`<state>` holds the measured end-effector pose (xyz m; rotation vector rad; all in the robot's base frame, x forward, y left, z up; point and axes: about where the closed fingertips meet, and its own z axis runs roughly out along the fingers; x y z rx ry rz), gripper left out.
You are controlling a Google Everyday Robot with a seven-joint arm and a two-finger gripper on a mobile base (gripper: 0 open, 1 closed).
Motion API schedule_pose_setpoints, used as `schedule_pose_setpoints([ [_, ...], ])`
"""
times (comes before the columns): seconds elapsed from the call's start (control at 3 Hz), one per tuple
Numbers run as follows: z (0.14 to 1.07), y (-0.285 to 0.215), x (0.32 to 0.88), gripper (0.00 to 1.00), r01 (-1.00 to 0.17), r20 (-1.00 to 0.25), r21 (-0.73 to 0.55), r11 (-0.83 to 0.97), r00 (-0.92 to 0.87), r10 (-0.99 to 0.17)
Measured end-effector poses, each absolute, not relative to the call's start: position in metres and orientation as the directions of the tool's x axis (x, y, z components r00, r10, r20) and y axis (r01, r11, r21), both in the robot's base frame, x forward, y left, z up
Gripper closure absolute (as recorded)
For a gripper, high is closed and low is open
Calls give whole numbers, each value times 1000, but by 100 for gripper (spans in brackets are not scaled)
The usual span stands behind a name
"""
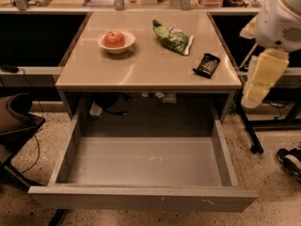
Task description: Place rxbar chocolate into top drawer
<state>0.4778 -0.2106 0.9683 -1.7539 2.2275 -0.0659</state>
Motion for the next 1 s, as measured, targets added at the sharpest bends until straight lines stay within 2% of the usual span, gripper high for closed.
schedule_pose_setpoints([
  [0.67, 925, -196, 596, 0, -970, -222, -104, 220, -193, -956],
  [1.0, 902, -214, 643, 0, -953, -253, -81, 292, -263, -931],
])
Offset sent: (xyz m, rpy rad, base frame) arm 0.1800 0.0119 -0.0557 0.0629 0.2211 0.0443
